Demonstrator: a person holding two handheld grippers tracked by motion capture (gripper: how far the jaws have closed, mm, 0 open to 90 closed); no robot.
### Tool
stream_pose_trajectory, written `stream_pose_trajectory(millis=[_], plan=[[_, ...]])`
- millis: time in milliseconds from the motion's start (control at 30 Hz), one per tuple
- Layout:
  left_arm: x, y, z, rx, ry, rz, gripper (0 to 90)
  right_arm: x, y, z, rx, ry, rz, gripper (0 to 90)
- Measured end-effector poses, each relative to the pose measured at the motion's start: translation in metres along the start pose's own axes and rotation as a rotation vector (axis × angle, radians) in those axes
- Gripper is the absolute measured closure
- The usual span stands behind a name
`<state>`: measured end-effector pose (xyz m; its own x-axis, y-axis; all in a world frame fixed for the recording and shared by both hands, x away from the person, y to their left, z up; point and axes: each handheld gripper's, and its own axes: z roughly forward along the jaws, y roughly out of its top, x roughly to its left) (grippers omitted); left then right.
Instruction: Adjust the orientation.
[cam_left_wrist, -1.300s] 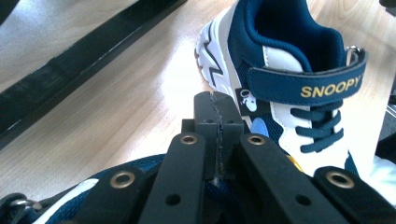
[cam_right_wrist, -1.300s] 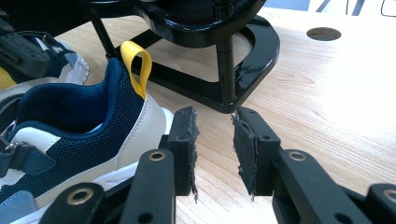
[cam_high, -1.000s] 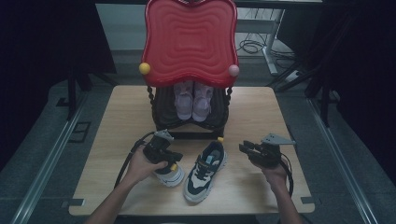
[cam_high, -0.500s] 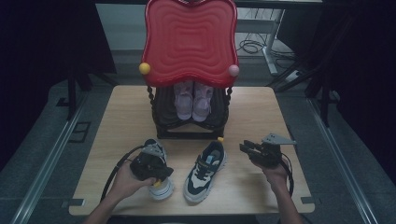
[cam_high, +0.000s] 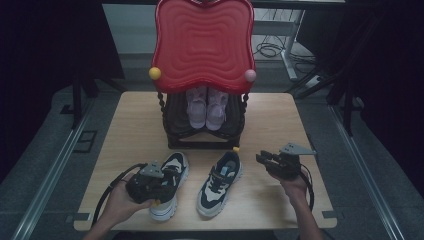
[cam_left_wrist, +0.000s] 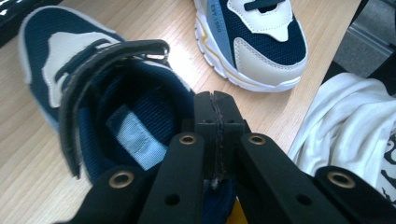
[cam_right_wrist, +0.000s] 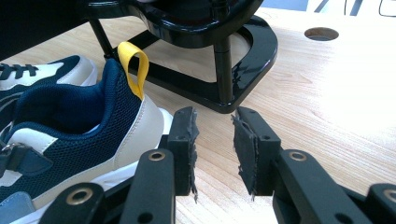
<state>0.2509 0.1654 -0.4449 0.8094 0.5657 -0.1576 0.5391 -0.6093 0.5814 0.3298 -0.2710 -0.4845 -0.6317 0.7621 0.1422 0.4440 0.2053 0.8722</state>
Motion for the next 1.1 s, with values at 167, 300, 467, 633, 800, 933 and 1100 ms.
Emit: stream_pose_trajectory(millis=[167, 300, 467, 633, 800, 933, 1100], plan=[[0.001, -0.003, -0.001, 0.011, -0.009, -0.004, 90.0, -0.001, 0.000, 0.000, -0.003, -0.001, 0.001, 68.3], [-0.001, -0.002, -0.005, -0.012, -0.004, -0.001, 89.9, -0.001, 0.000, 0.000, -0.002, 0.000, 0.002, 68.3], [0.006, -0.003, -0.016, -0.063, 0.008, -0.019, 89.9, -0.001, 0.000, 0.000, -0.002, -0.002, 0.003, 68.3], [0.020, -0.008, -0.025, -0.109, 0.024, -0.061, 89.9, -0.001, 0.000, -0.002, -0.006, -0.003, 0.004, 68.3], [0.034, -0.012, -0.026, -0.172, 0.030, -0.114, 89.3, -0.001, 0.000, -0.001, -0.006, -0.002, 0.005, 68.3], [0.043, -0.014, -0.026, -0.232, 0.056, -0.152, 88.0, -0.001, 0.000, 0.000, -0.001, 0.000, 0.006, 68.3], [0.056, -0.020, -0.023, -0.279, 0.088, -0.194, 81.5, 0.000, -0.001, 0.000, 0.003, 0.002, 0.004, 68.3]])
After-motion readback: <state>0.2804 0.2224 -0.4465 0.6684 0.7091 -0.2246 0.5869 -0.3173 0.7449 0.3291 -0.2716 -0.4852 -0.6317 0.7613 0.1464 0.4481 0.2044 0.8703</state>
